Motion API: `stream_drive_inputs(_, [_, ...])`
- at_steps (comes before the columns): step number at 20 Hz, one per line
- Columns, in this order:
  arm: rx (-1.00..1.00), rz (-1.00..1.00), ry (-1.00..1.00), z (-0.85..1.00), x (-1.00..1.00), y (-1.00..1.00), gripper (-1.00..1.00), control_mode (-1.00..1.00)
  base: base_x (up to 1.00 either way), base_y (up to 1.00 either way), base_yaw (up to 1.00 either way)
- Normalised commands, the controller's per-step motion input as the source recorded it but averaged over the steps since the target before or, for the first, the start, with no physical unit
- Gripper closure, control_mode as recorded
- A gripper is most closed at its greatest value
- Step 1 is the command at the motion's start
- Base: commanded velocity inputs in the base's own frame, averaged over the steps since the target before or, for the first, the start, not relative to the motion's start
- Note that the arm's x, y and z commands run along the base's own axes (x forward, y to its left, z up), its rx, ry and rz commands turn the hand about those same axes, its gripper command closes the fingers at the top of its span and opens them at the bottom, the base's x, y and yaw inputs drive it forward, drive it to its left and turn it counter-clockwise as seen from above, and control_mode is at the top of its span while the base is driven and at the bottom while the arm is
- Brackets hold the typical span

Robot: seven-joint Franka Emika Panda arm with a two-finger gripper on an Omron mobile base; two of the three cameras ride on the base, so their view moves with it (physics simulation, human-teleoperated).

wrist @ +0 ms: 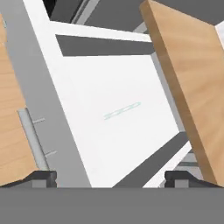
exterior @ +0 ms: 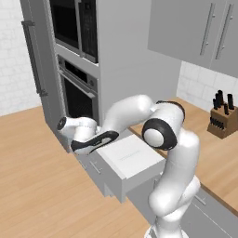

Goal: Take a straw from the drawer in front and place it inside the glass cup on the dining counter.

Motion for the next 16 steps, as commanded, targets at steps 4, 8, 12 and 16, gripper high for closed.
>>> stream_drive_inputs(4, [0.17, 0.00, 0.16, 0.07, 0.30, -0.88, -1.00, -1.00, 0.00, 0.00, 0.00])
stream_drive_inputs(8, [0.11, 0.00, 0.14, -0.16, 0.38, -0.67, -1.00, -1.00, 0.00, 0.00, 0.00])
stream_drive_inputs(12, [0.09, 0.01, 0.15, -0.51, 0.41, -0.39, -1.00, -1.00, 0.00, 0.00, 0.00])
stream_drive_inputs(16, [0.06, 0.01, 0.14, -0.70, 0.35, -0.03, -1.00, -1.00, 0.00, 0.00, 0.00])
